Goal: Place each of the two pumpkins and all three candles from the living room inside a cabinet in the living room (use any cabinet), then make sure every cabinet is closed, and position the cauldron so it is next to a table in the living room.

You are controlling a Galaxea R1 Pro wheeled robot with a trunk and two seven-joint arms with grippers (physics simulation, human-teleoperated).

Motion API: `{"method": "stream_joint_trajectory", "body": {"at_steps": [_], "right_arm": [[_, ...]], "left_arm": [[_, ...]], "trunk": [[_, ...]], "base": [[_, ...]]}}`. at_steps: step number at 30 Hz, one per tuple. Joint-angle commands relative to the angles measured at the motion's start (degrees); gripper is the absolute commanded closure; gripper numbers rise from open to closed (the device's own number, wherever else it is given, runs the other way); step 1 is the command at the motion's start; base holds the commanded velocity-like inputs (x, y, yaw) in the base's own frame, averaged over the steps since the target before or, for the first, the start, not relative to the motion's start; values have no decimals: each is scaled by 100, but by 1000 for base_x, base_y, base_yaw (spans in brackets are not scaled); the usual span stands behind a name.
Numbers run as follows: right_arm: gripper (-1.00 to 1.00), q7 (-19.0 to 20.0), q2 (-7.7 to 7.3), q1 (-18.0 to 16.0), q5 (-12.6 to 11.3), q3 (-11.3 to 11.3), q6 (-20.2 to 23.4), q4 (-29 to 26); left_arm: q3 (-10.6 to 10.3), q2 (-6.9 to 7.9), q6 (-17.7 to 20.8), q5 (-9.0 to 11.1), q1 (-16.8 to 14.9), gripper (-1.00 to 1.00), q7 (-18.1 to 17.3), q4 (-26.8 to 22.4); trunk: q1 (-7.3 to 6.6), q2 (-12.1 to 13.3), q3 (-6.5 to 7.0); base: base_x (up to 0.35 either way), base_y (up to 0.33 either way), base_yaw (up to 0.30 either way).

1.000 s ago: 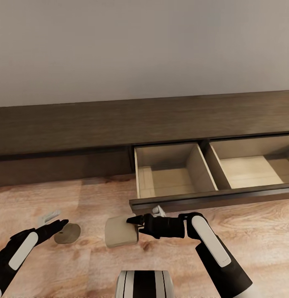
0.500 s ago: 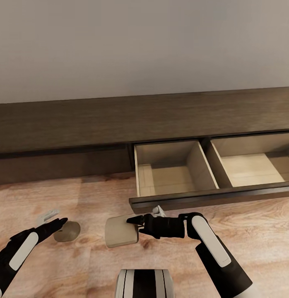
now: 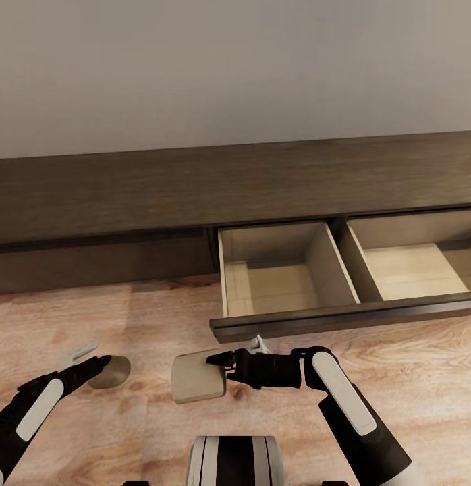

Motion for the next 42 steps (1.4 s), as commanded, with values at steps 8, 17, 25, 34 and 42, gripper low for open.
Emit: {"method": "stream_joint_trajectory", "body": {"at_steps": [8,17,25,34,42], "right_arm": [[100,-62,-5,-3,-74,7,-3,-6],[100,-64,-2,-3,-74,7,-3,-6],[100,-64,-7,-3,-74,7,-3,-6],[100,-64,-9,-3,-74,7,-3,-7],[100,-62,-8,-3,-70,7,-3,-10]], "left_arm": [[-79,5,15,64,-1,-100,10,-9],[-81,4,15,68,-1,-100,-7,-9],[-82,5,15,68,-1,-100,-13,-11],[-98,2,15,68,-1,-100,-19,-14],[-211,5,15,68,-1,-100,-19,-13]], "trunk": [[-1,-2,-4],[4,-4,-48],[15,-10,-136],[15,-10,-136],[22,-14,-203]], "base": [[0,0,0],[0,0,0],[0,0,0],[0,0,0],[0,0,0]]}}
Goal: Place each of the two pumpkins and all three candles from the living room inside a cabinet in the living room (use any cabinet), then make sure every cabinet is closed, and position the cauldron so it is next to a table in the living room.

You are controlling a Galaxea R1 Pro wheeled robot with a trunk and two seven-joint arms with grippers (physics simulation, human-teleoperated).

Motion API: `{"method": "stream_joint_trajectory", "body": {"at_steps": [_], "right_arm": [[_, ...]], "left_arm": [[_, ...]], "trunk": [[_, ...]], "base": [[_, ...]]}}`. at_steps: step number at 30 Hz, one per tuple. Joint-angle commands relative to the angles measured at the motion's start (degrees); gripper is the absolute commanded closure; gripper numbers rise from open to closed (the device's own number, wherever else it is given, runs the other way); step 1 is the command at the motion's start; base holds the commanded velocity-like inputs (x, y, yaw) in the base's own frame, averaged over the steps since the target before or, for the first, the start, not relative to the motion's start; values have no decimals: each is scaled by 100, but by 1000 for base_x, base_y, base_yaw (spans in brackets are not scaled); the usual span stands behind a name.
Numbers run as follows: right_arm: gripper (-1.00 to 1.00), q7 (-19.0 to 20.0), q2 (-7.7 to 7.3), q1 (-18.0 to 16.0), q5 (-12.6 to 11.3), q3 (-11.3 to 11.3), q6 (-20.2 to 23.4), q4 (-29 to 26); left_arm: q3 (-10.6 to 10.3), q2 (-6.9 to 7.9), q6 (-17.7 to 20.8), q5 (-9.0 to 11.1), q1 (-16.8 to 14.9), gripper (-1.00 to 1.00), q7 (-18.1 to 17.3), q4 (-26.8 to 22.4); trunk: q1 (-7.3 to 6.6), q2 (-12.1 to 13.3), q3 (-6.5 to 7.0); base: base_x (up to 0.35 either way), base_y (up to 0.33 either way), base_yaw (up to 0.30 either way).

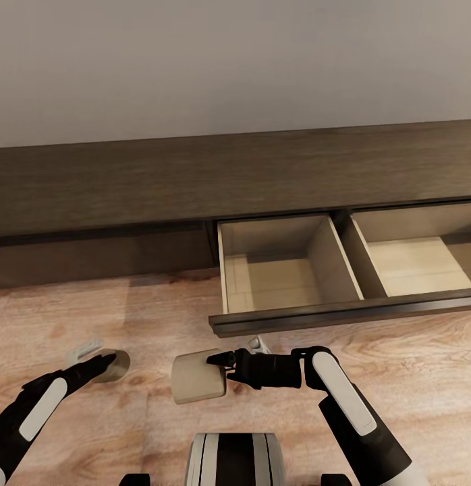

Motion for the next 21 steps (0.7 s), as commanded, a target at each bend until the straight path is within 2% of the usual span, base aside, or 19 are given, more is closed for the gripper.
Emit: {"method": "stream_joint_trajectory", "body": {"at_steps": [1,17,21], "right_arm": [[100,-59,-4,-3,-66,7,-2,-7],[100,-61,-1,-3,-63,7,-2,-1],[100,-61,-1,-3,-63,7,-2,-1]], "left_arm": [[-35,7,14,46,4,-100,59,88],[-56,-1,14,49,4,-100,52,86],[-56,-2,14,53,4,-100,52,89]], "trunk": [[0,-1,-4],[0,-1,-4],[10,-6,-93]], "base": [[0,0,0],[0,0,0],[0,0,0]]}}
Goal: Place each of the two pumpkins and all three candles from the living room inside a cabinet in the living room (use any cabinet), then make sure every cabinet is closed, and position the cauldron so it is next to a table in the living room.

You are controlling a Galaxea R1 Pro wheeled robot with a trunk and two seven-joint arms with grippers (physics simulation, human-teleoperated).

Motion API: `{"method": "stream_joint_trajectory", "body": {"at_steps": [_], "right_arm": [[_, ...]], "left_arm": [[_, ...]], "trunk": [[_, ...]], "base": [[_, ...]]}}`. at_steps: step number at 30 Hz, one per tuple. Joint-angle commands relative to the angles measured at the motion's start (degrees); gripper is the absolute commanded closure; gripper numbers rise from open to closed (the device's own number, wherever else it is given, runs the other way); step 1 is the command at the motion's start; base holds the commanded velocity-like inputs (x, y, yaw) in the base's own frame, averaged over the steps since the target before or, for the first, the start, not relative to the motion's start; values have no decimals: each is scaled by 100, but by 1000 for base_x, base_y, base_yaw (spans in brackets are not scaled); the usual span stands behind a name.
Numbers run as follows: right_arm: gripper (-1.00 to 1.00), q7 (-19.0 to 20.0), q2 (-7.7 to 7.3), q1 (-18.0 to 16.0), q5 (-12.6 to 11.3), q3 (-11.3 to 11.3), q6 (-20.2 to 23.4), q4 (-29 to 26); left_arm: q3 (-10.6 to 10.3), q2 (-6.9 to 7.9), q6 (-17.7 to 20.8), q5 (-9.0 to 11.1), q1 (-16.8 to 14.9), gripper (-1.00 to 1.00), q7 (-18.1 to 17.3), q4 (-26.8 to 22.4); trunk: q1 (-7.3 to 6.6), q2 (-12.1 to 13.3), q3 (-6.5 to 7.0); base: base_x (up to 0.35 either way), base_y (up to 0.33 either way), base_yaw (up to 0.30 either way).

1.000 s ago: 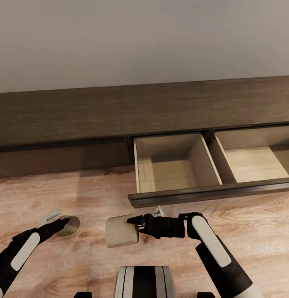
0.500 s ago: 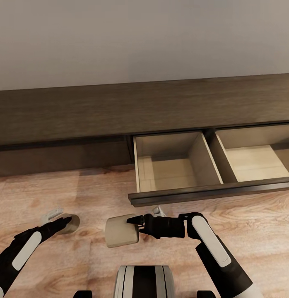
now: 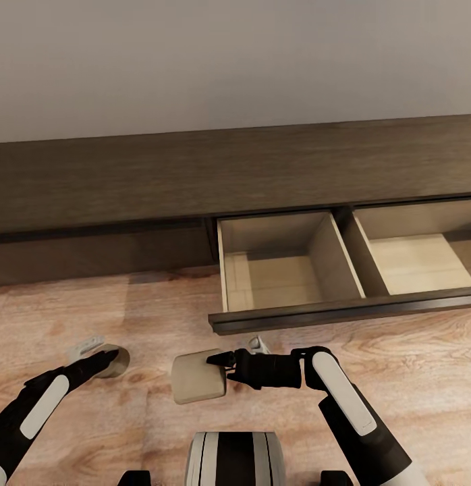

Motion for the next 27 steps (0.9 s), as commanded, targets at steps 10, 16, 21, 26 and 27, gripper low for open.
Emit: {"method": "stream_joint_trajectory", "body": {"at_steps": [10,16,21,26,27], "right_arm": [[100,-58,-1,-3,-72,7,-3,-6],[100,-58,-4,-3,-70,7,-3,-6],[100,-58,-6,-3,-66,7,-3,-6],[100,-58,-6,-3,-68,7,-3,-6],[100,-58,-5,-3,-69,7,-3,-6]], "left_arm": [[-24,7,16,33,3,-100,61,271],[-24,7,16,33,3,-100,59,271],[-79,7,16,33,3,100,62,270],[-110,7,16,33,3,100,67,272],[-111,10,16,33,3,100,67,269]], "trunk": [[0,-1,-5],[0,-1,-5],[0,-1,-5],[0,-1,-5],[0,-1,-5]], "base": [[0,0,0],[0,0,0],[0,0,0],[0,0,0],[0,0,0]]}}
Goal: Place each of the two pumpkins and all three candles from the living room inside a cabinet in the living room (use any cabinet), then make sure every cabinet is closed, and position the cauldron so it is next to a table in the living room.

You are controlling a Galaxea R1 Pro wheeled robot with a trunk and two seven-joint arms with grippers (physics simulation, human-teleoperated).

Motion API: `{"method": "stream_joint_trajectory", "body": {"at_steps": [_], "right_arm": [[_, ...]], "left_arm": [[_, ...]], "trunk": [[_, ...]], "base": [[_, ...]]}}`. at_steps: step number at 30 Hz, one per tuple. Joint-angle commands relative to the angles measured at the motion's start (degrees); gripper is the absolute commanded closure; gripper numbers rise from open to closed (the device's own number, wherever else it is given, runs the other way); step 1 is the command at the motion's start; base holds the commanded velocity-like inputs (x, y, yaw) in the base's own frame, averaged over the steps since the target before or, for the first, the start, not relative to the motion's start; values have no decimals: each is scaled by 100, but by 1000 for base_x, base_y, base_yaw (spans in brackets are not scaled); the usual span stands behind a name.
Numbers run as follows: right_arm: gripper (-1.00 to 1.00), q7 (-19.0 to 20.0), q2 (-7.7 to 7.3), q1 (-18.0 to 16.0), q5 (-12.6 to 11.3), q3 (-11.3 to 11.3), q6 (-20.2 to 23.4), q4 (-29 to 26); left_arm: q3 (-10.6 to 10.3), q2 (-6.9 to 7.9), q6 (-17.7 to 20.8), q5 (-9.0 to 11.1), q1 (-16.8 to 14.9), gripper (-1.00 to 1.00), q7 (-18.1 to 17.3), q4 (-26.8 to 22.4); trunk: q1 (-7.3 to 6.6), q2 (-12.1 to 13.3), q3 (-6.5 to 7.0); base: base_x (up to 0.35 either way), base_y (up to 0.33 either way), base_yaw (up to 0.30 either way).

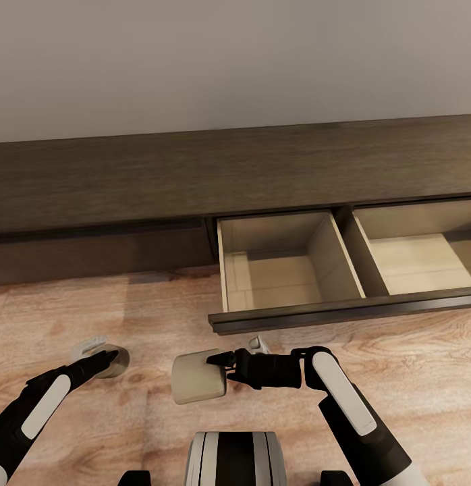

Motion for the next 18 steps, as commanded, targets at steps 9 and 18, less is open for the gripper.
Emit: {"method": "stream_joint_trajectory", "body": {"at_steps": [9,18], "right_arm": [[100,-58,-1,-3,-66,7,-3,-6],[100,-58,1,-3,-69,7,-3,-6]], "left_arm": [[-30,10,11,73,4,100,53,326],[-30,11,11,67,4,100,53,326]], "trunk": [[0,-1,-4],[0,-1,-4]], "base": [[0,0,0],[0,0,0]]}}
